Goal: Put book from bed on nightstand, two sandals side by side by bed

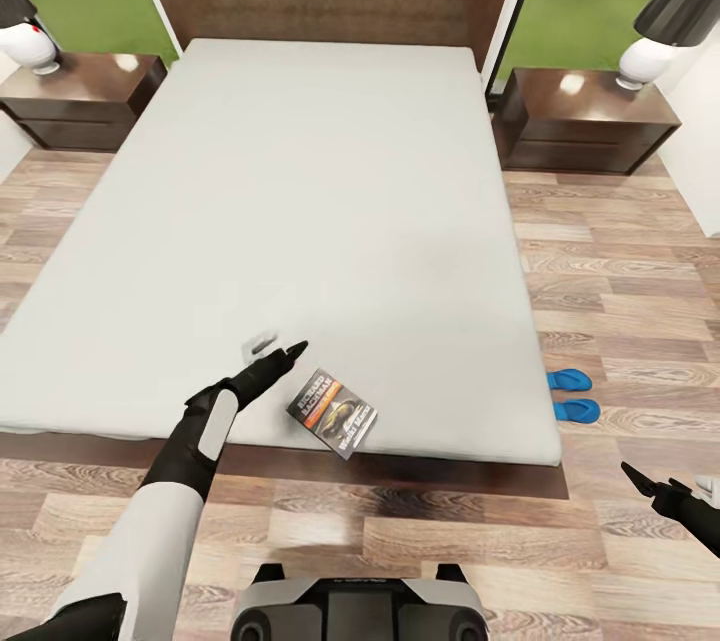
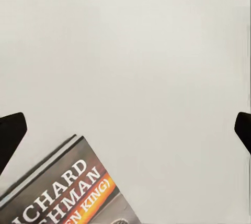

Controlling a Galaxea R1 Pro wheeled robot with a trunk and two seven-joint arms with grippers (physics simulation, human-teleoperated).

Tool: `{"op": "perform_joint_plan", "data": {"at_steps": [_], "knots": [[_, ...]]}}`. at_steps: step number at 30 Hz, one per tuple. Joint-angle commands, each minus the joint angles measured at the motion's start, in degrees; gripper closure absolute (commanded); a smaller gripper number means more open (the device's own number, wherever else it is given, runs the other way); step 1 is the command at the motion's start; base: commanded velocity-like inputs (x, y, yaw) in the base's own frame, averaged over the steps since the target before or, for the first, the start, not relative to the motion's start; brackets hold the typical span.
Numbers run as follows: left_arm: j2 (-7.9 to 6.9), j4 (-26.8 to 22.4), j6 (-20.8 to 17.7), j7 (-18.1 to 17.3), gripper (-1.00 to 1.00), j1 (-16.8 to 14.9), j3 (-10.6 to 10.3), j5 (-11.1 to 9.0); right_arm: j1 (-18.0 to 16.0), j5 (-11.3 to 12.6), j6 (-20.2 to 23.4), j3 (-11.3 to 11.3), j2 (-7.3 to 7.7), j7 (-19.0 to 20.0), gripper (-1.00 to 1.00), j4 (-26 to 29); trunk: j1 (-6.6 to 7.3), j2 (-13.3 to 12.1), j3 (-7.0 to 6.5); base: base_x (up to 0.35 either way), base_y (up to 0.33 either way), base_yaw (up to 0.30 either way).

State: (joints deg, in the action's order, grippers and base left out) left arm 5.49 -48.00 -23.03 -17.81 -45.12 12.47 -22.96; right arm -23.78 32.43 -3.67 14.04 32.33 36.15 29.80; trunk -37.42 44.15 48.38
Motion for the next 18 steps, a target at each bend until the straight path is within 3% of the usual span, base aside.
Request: {"op": "perform_joint_plan", "data": {"at_steps": [1,6,9,11,14,18], "knots": [[0.1,-0.5,-0.5,-0.2,-1.0,0.0,0.3,-0.4,0.0,0.3,0.0,0.0,0.03,0.3,-1.0,-0.1,0.21,-0.4,-0.15,0.0,0.0,0.0],[0.26,-2.5,-0.7,-1.1,-1.0,1.5,0.4,-0.3,0.0,0.3,0.0,0.1,0.08,0.4,-1.0,-0.1,1.31,-2.4,-1.05,0.0,0.0,0.0],[-0.06,-2.9,-2.5,-5.7,-1.0,3.6,0.4,-0.1,0.0,0.3,0.0,0.1,0.08,0.4,-1.0,-0.1,1.97,-3.6,-1.58,0.0,0.0,0.0],[-0.62,-3.0,-4.5,-9.0,-1.0,4.5,0.4,0.1,0.0,0.3,0.0,0.0,0.05,0.4,-1.0,-0.1,2.41,-4.4,-1.94,0.0,0.0,0.0],[-2.57,-3.0,-7.0,-14.4,-1.0,6.0,0.4,0.6,0.0,0.3,0.0,0.0,0.07,0.4,-1.0,-0.1,3.07,-5.6,-2.48,0.0,0.0,0.0],[-4.07,-3.1,-7.7,-16.9,-1.0,7.9,0.3,1.7,0.0,0.3,0.0,0.0,0.06,0.4,-1.0,-0.1,3.95,-7.2,-3.2,0.0,0.0,0.0]]}}
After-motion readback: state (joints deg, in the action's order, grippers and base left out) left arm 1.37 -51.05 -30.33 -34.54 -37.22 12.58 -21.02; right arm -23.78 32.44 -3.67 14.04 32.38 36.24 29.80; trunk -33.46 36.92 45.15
